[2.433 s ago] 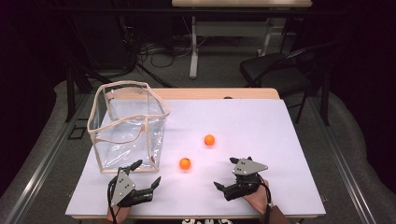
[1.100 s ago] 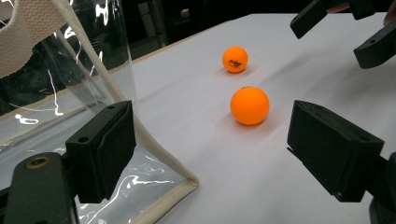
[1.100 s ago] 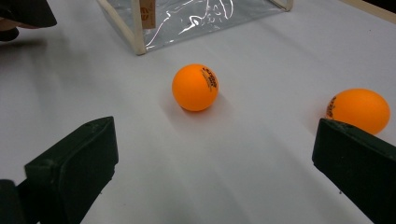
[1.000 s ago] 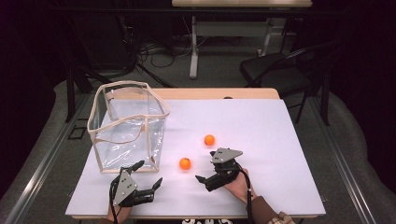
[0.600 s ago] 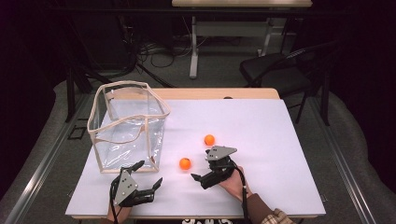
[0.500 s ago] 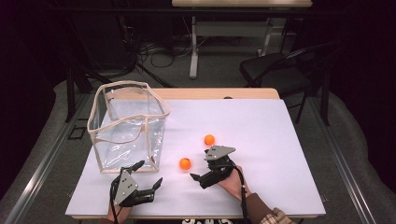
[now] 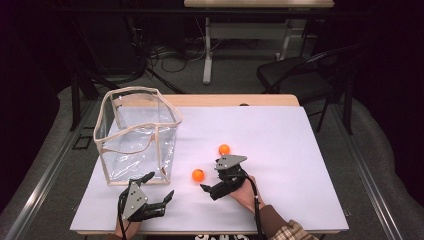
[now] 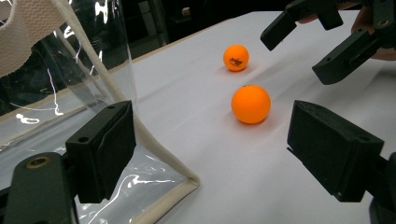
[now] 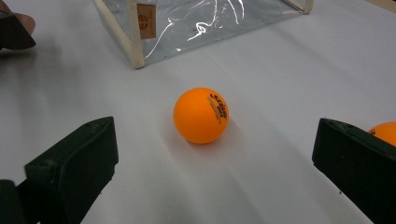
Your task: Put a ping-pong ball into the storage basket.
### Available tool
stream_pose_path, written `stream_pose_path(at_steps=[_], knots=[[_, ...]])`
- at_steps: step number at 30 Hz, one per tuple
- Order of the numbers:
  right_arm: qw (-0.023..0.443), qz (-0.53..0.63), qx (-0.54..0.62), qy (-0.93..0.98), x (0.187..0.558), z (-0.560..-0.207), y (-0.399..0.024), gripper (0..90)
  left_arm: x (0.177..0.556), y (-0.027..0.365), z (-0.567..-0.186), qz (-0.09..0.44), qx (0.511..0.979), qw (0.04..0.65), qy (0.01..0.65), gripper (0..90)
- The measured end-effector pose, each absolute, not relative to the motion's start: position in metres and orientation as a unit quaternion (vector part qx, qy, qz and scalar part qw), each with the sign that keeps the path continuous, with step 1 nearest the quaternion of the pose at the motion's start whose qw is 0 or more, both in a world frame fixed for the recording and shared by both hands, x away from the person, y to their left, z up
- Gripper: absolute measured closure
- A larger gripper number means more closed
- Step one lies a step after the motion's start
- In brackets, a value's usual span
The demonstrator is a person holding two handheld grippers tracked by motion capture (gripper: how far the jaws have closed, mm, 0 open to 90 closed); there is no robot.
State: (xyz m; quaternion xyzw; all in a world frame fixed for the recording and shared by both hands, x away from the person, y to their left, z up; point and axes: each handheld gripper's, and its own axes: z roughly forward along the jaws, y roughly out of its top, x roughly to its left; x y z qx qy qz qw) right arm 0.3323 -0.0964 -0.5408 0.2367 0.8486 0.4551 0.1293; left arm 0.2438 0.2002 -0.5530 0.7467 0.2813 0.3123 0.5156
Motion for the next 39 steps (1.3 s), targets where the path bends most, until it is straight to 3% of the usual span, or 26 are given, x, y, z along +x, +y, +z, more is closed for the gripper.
stream_pose_path(at_steps=[25, 39], knots=[[0.103, 0.45, 0.233, 0.856, 0.343, -0.546, -0.078, 0.0, 0.244, 0.2, -0.553, 0.313, 0.745, 0.516, 0.285, 15.5], [0.111, 0.435, 0.233, 0.862, 0.346, -0.548, -0.069, 0.0, 0.244, 0.2, -0.553, 0.313, 0.745, 0.516, 0.284, 15.4]])
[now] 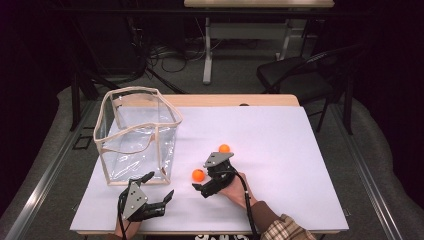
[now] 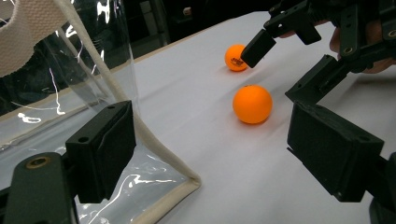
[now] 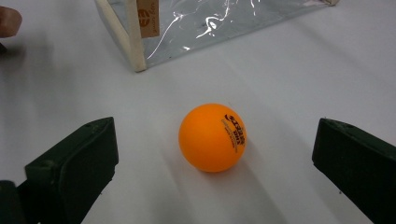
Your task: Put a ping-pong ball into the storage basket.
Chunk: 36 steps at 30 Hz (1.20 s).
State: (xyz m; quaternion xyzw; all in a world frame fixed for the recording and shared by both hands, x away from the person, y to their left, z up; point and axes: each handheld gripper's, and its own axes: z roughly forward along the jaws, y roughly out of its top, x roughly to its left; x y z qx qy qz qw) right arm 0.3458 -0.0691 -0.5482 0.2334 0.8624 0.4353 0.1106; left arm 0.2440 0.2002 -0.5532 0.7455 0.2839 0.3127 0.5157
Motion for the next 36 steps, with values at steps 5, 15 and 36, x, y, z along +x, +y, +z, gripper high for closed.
stream_pose_path(at_steps=[5, 15, 36], knots=[[0.118, 0.433, 0.233, 0.863, 0.345, -0.549, -0.066, 11.8, 0.244, 0.2, -0.553, 0.312, 0.747, 0.515, 0.282, 15.4], [0.113, 0.41, 0.235, 0.874, 0.347, -0.552, -0.06, 28.2, 0.244, 0.2, -0.553, 0.312, 0.747, 0.515, 0.281, 15.4], [0.117, 0.382, 0.238, 0.885, 0.35, -0.558, -0.054, 50.1, 0.244, 0.201, -0.553, 0.312, 0.747, 0.515, 0.281, 15.5]])
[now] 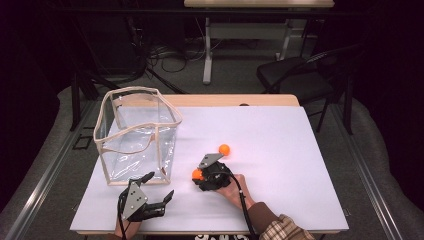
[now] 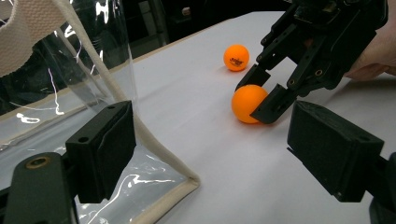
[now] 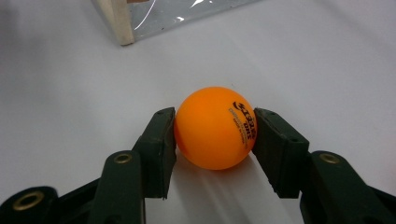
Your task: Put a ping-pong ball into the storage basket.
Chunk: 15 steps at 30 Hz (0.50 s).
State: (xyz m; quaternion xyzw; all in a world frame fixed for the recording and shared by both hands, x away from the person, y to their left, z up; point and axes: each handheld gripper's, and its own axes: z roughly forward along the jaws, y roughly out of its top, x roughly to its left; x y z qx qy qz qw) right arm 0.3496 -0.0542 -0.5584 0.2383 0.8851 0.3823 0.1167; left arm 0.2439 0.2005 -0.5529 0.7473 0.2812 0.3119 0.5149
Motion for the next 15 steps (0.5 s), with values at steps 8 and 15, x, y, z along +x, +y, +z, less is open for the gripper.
stream_pose_path(at_steps=[8, 15], knots=[[0.119, 0.384, 0.231, 0.886, 0.3482, -0.5553, -0.0544, 50.2, 0.2437, 0.2009, -0.5527, 0.311, 0.748, 0.515, 0.281, 15.4], [0.123, 0.386, 0.234, 0.884, 0.347, -0.5503, -0.0565, 50.1, 0.2434, 0.2008, -0.5525, 0.31, 0.748, 0.516, 0.28, 15.4]])
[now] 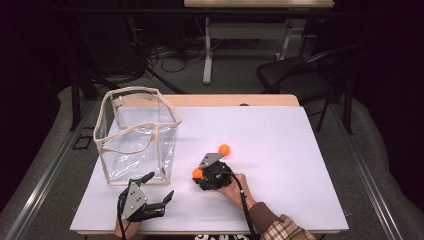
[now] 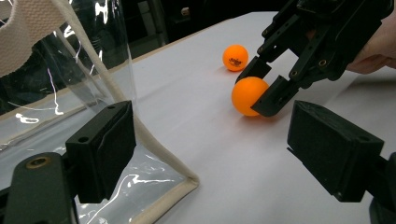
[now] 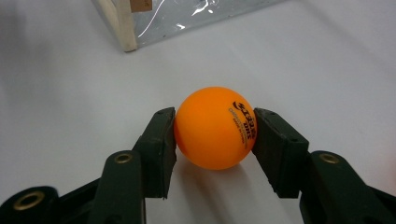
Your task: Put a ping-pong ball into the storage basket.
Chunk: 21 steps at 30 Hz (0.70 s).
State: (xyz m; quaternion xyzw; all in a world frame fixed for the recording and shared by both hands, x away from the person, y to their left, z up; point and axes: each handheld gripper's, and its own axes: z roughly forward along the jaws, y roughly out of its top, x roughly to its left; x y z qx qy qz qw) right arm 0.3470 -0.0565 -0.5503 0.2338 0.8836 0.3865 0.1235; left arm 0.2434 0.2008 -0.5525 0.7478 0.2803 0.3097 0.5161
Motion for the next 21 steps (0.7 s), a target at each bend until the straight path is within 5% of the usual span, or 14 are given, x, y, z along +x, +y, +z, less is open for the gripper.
stream_pose_path(at_steps=[21], knots=[[0.139, 0.402, 0.233, 0.875, 0.346, -0.531, -0.066, 50.2, 0.244, 0.201, -0.553, 0.311, 0.748, 0.515, 0.281, 15.4]])
